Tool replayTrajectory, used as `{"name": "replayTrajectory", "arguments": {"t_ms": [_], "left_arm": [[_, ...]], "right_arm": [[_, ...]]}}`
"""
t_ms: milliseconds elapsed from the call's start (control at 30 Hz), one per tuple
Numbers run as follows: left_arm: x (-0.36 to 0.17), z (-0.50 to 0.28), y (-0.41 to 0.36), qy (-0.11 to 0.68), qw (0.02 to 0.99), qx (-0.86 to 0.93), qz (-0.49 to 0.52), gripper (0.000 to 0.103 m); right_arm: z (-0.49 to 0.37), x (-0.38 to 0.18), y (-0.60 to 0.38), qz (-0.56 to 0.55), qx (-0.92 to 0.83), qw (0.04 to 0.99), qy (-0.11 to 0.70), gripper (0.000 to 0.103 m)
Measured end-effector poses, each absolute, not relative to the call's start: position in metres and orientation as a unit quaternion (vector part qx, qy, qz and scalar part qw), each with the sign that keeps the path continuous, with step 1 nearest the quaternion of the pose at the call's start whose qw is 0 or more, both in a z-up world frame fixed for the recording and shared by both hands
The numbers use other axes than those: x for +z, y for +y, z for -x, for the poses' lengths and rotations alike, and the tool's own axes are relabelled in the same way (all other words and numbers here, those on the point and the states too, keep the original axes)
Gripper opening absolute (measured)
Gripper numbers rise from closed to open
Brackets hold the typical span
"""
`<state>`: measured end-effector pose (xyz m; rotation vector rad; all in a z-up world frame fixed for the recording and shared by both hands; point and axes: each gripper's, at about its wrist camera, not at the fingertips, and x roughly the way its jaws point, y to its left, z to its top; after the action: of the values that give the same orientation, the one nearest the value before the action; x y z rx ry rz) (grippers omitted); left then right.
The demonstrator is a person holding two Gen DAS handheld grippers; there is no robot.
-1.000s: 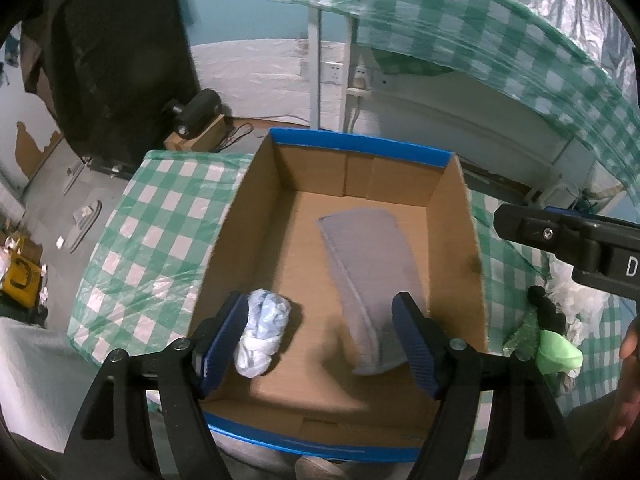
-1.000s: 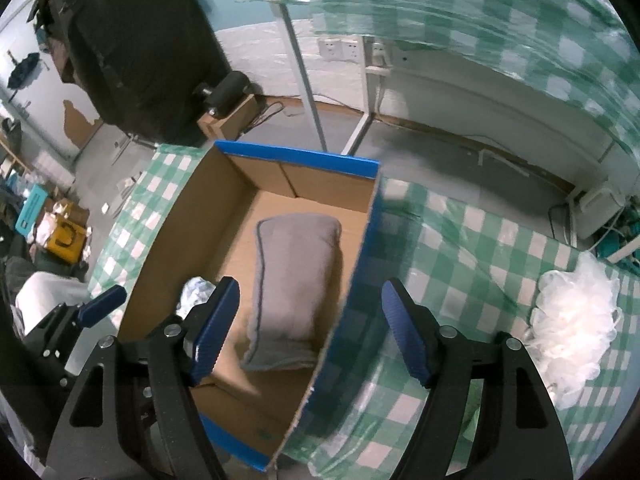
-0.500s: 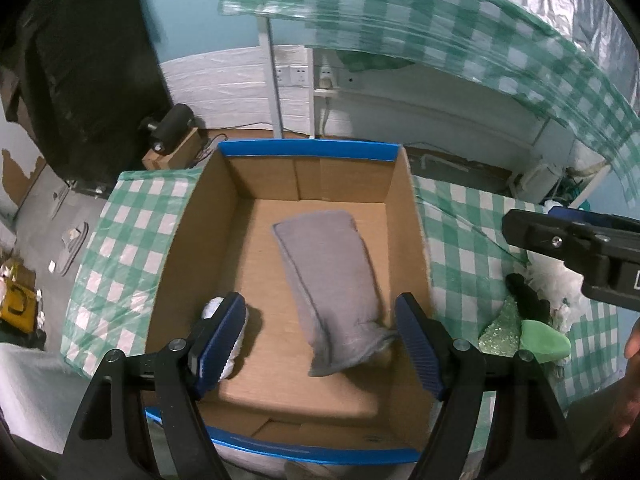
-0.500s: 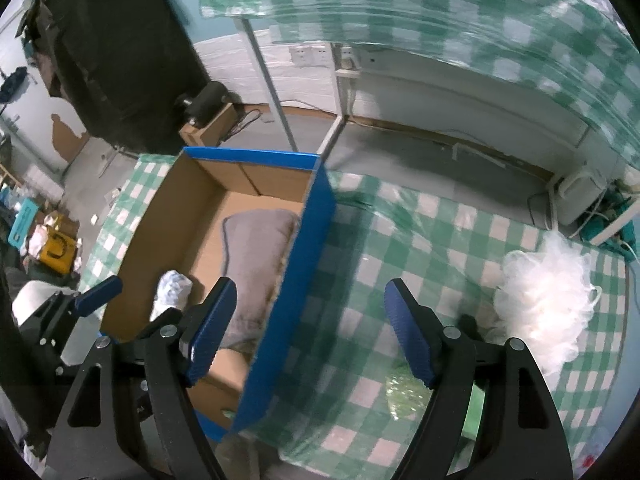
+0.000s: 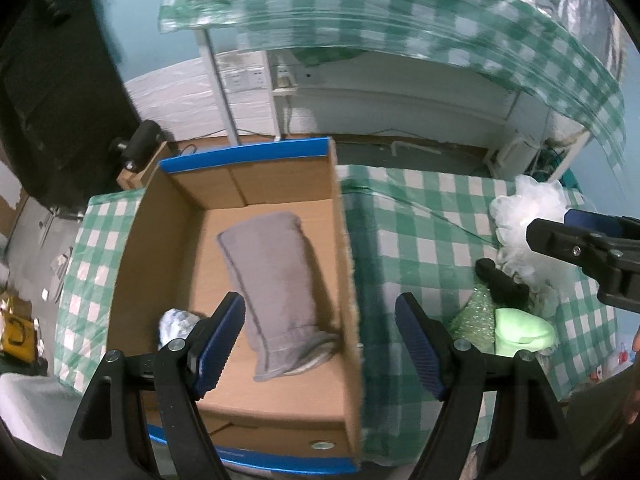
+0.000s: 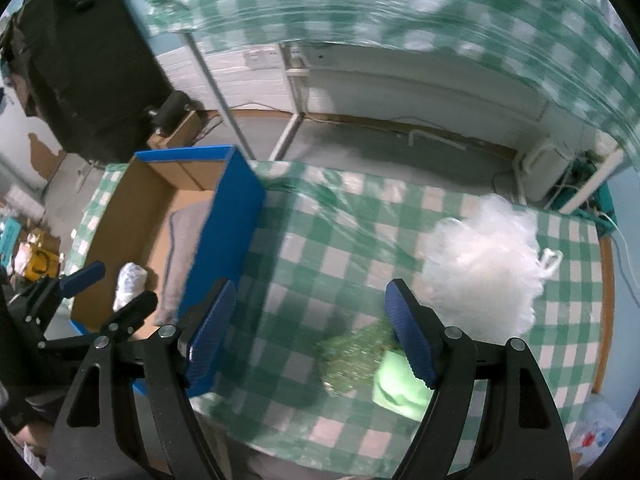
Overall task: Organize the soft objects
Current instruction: 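Withdraw both open tools from the box back toward the pile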
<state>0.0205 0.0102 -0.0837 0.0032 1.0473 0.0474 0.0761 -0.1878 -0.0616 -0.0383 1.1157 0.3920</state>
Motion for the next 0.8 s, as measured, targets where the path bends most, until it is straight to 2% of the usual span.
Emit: {"name": "replayTrajectory", "arguments": {"t_ms": [533,800], "left_arm": [[-0.109,-0.032,-0.059,0.531,0.845,-0.026,-0.053,0.079],[-0.128,-0.037,-0.082,0.552,0.830,-0.039,-0.072,0.079]], "right_arm": [[-0.067,-0.078,-0.265,-0.016,0.136,0.830,0.541,0.078],[-0.063,-0.108,-0.301,-0.027,0.102,0.817,0.566,0.078]]}}
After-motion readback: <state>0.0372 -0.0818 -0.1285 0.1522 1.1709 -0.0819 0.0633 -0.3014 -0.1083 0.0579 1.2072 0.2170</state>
